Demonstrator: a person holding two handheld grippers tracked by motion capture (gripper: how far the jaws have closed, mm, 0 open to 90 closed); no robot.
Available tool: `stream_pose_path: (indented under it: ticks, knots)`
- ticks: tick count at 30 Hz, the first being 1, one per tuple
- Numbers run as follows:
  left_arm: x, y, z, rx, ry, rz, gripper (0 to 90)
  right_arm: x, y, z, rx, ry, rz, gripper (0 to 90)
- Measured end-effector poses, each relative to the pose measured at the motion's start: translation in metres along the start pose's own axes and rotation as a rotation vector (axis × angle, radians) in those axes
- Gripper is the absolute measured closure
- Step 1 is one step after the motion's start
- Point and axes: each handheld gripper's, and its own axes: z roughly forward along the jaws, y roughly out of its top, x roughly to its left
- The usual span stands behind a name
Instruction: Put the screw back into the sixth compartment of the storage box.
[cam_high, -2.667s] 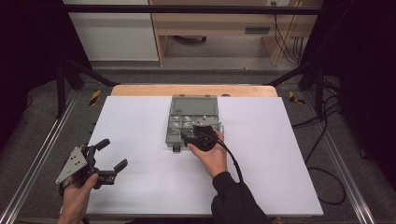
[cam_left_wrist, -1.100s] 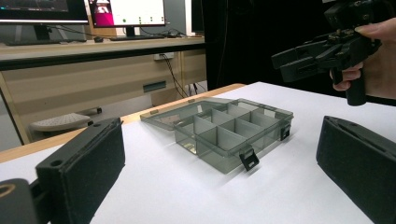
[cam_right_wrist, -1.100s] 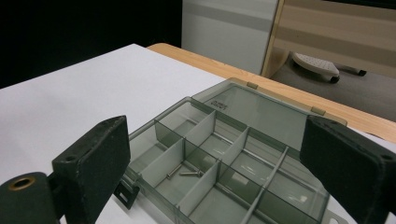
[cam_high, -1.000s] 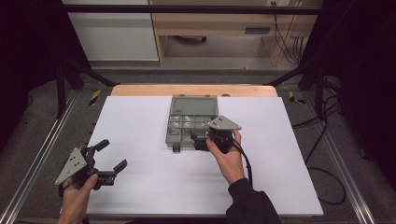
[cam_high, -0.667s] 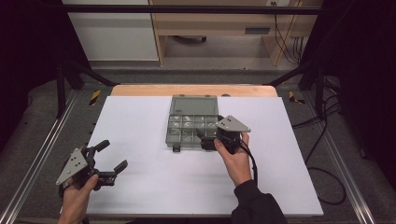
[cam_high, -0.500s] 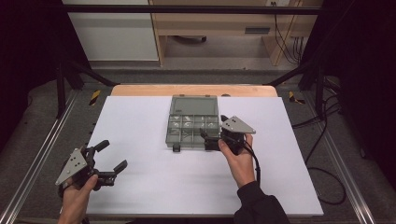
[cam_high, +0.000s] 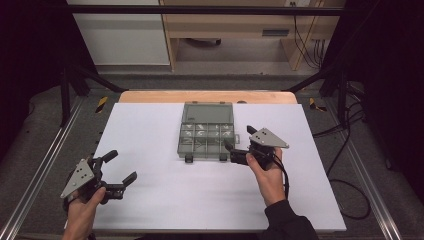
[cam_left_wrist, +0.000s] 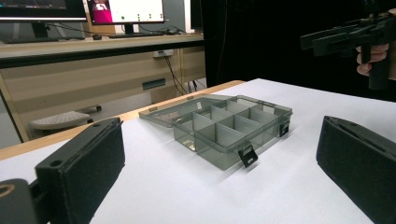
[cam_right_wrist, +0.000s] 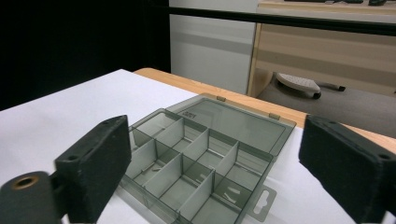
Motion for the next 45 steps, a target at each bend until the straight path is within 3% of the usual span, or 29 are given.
stream_pose_path:
  ticks: [8,26,45]
  knots:
    - [0.000,0.000,0.000,0.001,-0.001,0.000,1.1,-0.005,-0.004,-0.011,-0.014,-0.021,0.005,4.0]
    - [-0.001,0.000,0.000,0.001,-0.002,0.004,1.0,-0.016,-0.007,-0.029,-0.036,-0.025,0.045,4.4]
    - [-0.001,0.000,0.000,-0.002,-0.002,0.002,1.0,-0.025,-0.012,-0.049,-0.045,-0.047,0.036,5.3]
